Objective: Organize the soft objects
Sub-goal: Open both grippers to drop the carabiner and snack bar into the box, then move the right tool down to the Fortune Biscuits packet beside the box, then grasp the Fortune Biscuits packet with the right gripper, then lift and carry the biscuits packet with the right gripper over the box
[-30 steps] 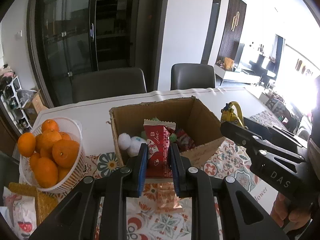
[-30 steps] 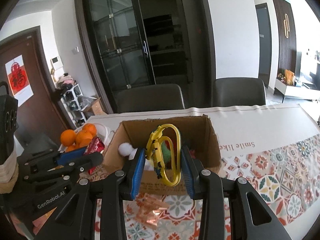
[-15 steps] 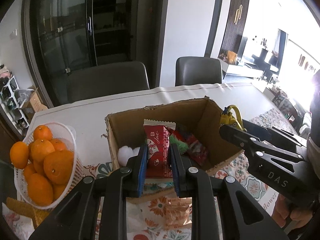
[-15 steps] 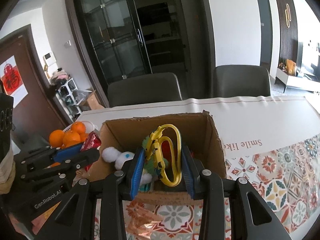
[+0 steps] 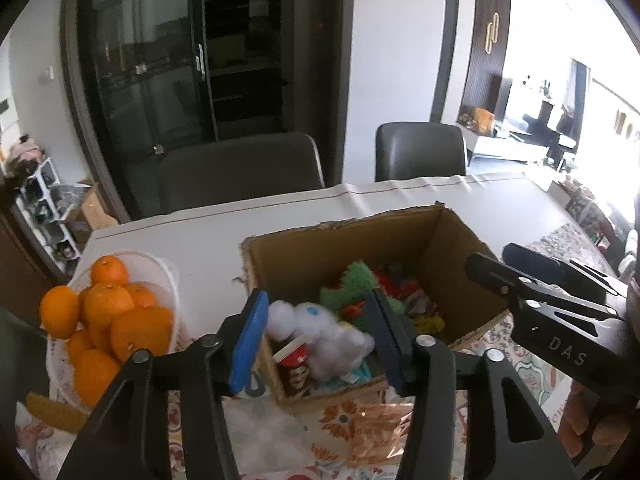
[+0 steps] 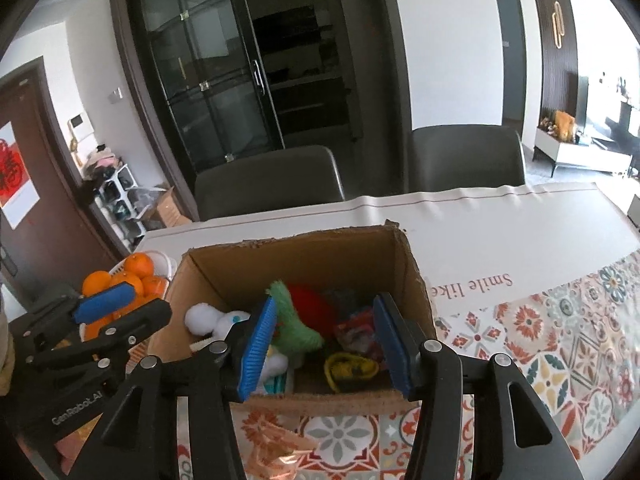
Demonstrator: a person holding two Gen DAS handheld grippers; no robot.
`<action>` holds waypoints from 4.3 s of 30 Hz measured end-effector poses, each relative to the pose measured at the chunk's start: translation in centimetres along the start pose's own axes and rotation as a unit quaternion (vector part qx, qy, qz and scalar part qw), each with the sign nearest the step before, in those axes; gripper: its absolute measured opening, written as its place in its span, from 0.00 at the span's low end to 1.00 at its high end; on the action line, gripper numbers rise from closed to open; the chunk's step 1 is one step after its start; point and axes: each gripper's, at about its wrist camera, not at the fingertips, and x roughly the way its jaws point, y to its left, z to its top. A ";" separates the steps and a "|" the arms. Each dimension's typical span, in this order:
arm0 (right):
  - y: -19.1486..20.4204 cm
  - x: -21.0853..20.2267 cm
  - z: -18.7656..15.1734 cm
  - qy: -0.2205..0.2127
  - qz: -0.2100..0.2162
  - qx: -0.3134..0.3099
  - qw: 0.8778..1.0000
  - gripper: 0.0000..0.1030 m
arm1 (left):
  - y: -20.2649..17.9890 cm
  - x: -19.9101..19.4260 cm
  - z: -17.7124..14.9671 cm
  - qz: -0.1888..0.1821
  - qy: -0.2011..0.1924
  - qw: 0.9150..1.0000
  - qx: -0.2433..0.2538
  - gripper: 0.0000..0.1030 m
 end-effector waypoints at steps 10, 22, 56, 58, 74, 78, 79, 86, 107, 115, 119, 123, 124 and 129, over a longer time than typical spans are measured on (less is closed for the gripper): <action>2.1 -1.8 -2.7 -0.014 -0.014 -0.019 1.000 0.51 | 1.5 -2.3 -3.2 0.053 -0.010 0.998 -0.017 0.65; 4.8 -3.5 -6.1 -0.019 -0.015 -0.032 0.999 0.62 | 3.5 -5.2 -7.5 0.085 -0.013 0.996 -0.036 0.77; 5.5 5.0 -15.0 0.100 -0.017 -0.026 0.994 0.71 | 6.5 -1.2 -17.2 0.125 0.066 0.988 -0.061 0.89; 5.5 5.6 -15.3 0.107 -0.018 -0.025 0.994 0.71 | 6.6 -0.7 -17.4 0.130 0.070 0.987 -0.059 0.89; 6.1 10.1 -16.4 0.142 -0.031 -0.016 0.989 0.67 | 7.7 2.8 -18.5 0.144 0.106 0.982 -0.066 0.89; 6.2 10.6 -16.5 0.140 -0.026 -0.018 0.990 0.56 | 7.9 3.3 -18.5 0.141 0.110 0.981 -0.072 0.89; 6.2 10.6 -16.5 0.140 -0.025 -0.018 0.990 0.53 | 7.8 3.4 -18.6 0.140 0.111 0.981 -0.073 0.89; 5.9 9.7 -16.7 0.131 -0.017 -0.022 0.991 0.44 | 7.7 3.2 -18.7 0.134 0.112 0.981 -0.080 0.89; 4.7 -0.2 -14.5 0.062 -0.001 -0.026 0.998 0.43 | 5.3 -2.0 -17.6 0.114 0.070 0.988 -0.074 0.89; 4.6 -2.9 -13.8 0.037 0.002 -0.021 0.999 0.43 | 4.0 -4.6 -16.8 0.110 0.045 0.991 -0.065 0.89; 4.3 -4.1 -13.3 0.024 0.001 -0.021 1.000 0.43 | 3.2 -5.7 -16.3 0.109 0.031 0.992 -0.059 0.89; 4.0 -5.3 -12.4 0.008 -0.001 -0.022 1.000 0.43 | 2.6 -6.6 -15.7 0.107 0.020 0.993 -0.053 0.90; 3.9 -5.6 -12.1 0.004 -0.002 -0.022 1.000 0.43 | 2.4 -6.8 -15.5 0.108 0.016 0.993 -0.051 0.91; 3.9 -6.9 -10.9 -0.018 -0.003 -0.025 1.000 0.43 | 1.7 -7.9 -14.5 0.107 -0.002 0.993 -0.043 0.92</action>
